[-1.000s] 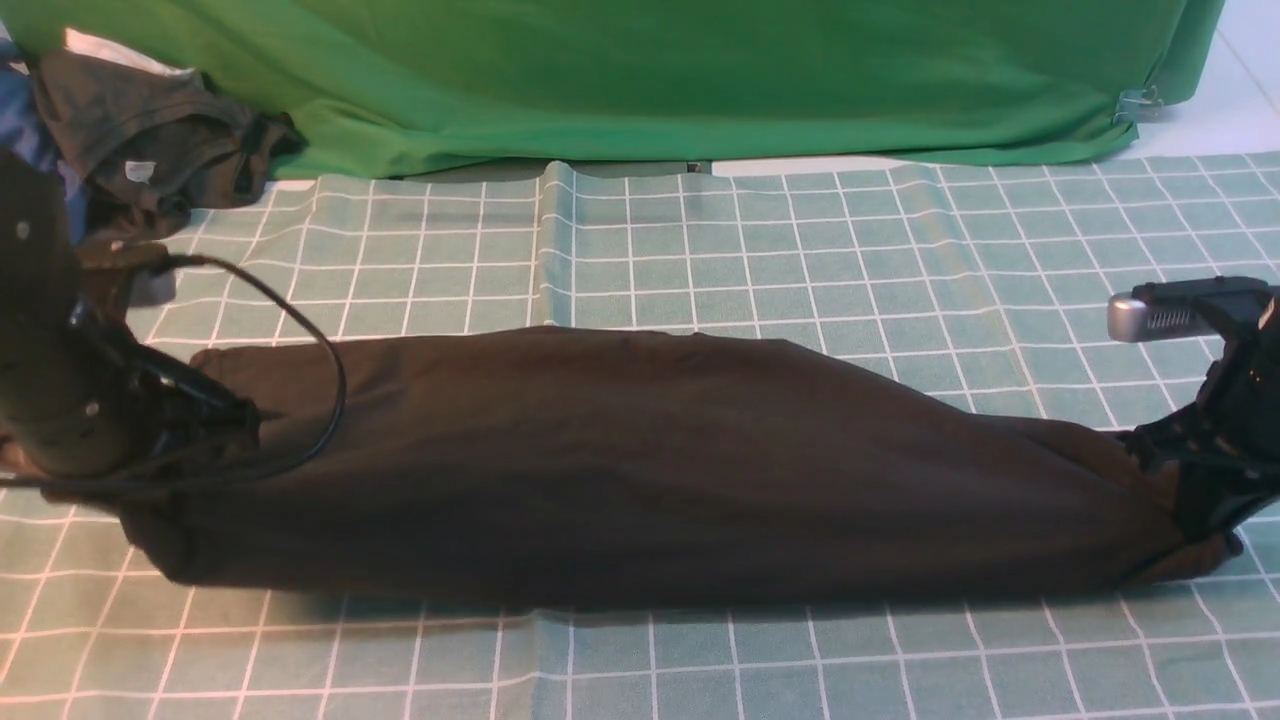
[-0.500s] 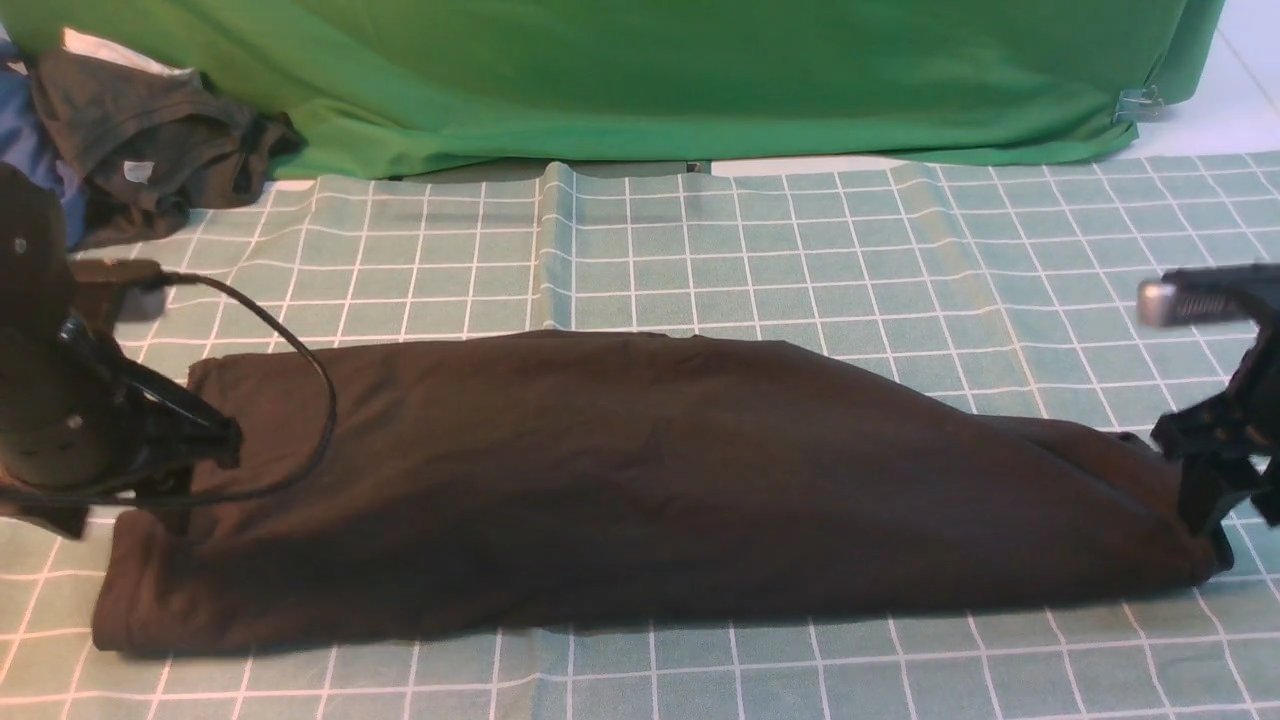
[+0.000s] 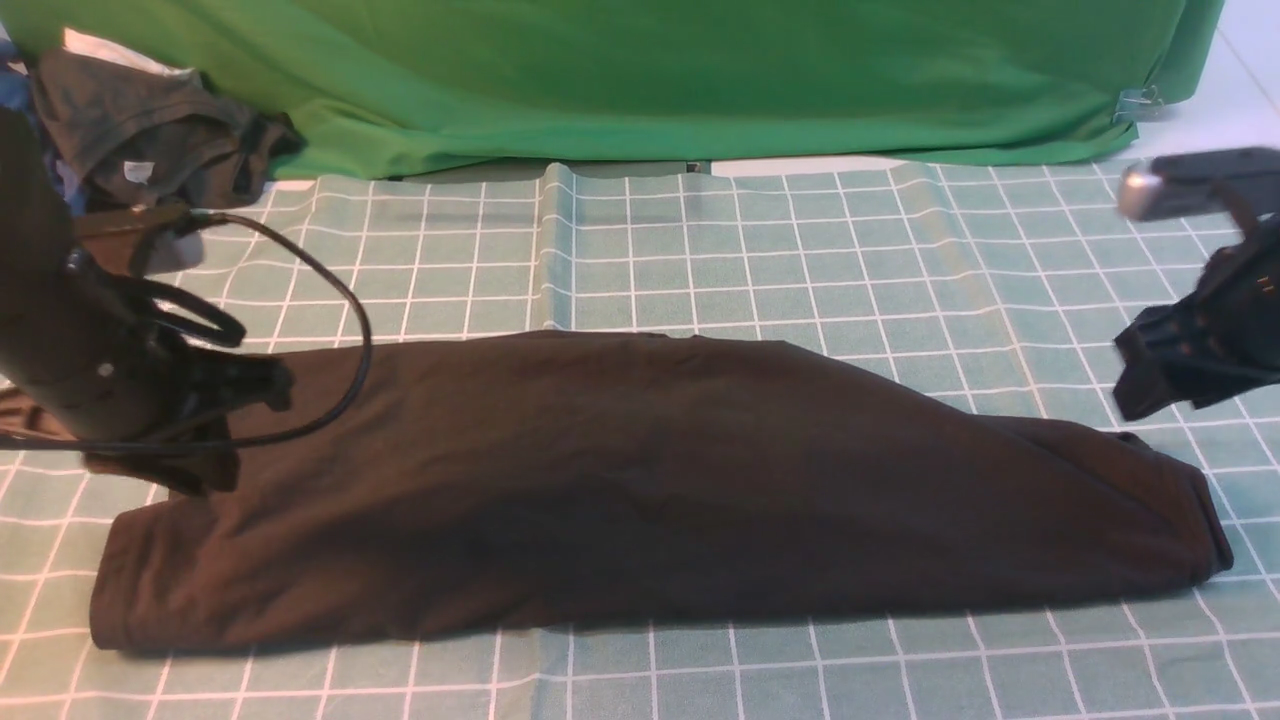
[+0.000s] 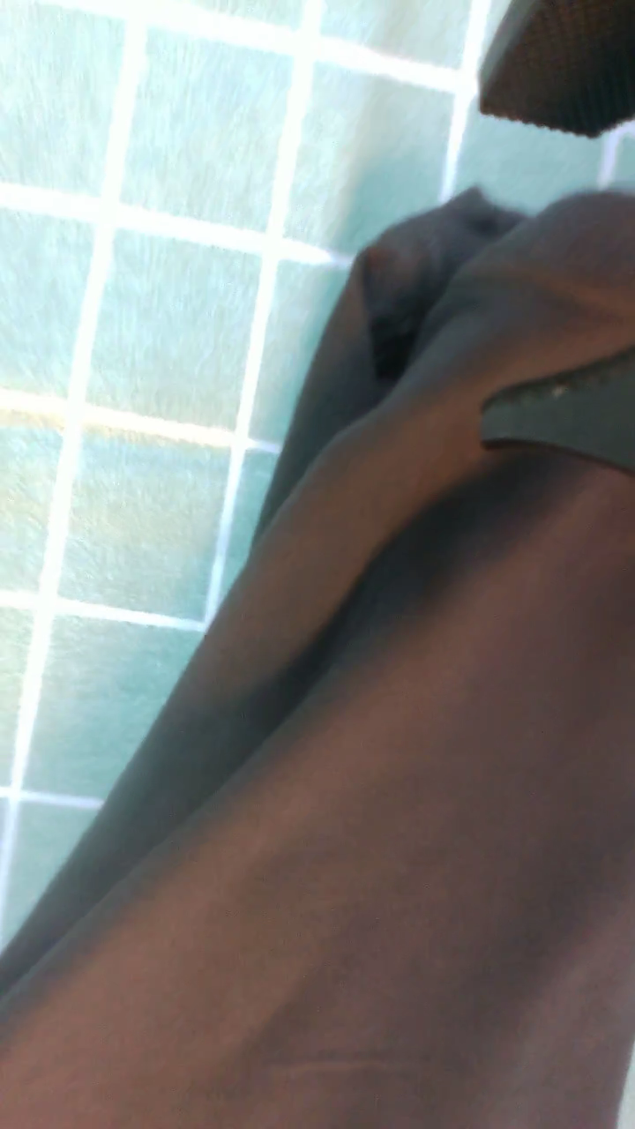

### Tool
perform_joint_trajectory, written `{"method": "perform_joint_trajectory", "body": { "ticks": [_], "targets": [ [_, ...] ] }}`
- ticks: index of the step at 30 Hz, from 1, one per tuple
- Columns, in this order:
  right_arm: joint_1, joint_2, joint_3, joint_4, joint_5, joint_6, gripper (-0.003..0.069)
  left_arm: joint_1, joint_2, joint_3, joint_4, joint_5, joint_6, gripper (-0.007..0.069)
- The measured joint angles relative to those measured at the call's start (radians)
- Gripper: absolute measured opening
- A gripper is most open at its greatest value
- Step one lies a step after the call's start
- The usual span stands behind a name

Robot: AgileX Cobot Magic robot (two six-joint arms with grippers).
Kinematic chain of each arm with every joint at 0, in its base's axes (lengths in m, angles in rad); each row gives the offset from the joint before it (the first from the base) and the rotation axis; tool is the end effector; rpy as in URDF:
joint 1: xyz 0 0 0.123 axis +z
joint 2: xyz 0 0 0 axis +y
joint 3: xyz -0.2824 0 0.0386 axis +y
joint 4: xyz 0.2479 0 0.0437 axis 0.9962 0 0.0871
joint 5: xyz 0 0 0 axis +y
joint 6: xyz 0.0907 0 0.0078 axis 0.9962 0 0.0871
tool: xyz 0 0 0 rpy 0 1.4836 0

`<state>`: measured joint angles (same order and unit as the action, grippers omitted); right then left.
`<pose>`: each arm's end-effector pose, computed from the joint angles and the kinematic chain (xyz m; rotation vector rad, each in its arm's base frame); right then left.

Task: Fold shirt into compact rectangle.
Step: 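Pull the folded dark garment lengthwise by its ends to straighten it flat on the table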

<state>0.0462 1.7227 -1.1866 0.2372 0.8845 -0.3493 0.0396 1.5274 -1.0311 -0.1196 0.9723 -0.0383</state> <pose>0.3373 0.0322 0.2205 -0.3813 2.8432 0.2348 0.2825 0.0022 0.2383 -0.2003 2.9416 -0.1550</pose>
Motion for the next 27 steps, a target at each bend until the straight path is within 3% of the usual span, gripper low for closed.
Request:
{"method": "perform_joint_trajectory", "body": {
  "ticks": [4, 12, 17, 19, 20, 22, 27],
  "targets": [
    [0.045, 0.064, -0.011, 0.003, -0.046, -0.026, 0.0424, 0.0, 0.0, 0.09, -0.042, -0.068, 0.02, 0.0006],
    [0.064, 0.147, -0.021, -0.019, -0.101, -0.029, 0.0448, 0.0, 0.0, 0.256, -0.042, -0.171, 0.023, 0.0001],
    [0.065, 0.169, -0.021, -0.037, -0.101, -0.042, 0.0276, 0.0, 0.006, 0.279, -0.042, -0.197, 0.017, 0.0001],
    [0.065, 0.169, -0.021, -0.039, -0.105, -0.056, 0.0112, 0.0, 0.008, 0.279, -0.041, -0.204, 0.017, 0.0001],
    [0.065, 0.169, -0.021, -0.04, -0.107, -0.06, 0.008, 0.0, 0.008, 0.279, -0.041, -0.206, 0.017, 0.0001],
    [0.066, 0.169, -0.021, -0.045, -0.107, -0.072, 0.0041, 0.0, 0.008, 0.279, -0.041, -0.207, 0.017, 0.0001],
    [0.063, 0.163, -0.023, -0.094, -0.108, -0.046, 0.0029, 0.0, 0.008, 0.279, -0.023, -0.207, 0.017, 0.0001]
  ]
}}
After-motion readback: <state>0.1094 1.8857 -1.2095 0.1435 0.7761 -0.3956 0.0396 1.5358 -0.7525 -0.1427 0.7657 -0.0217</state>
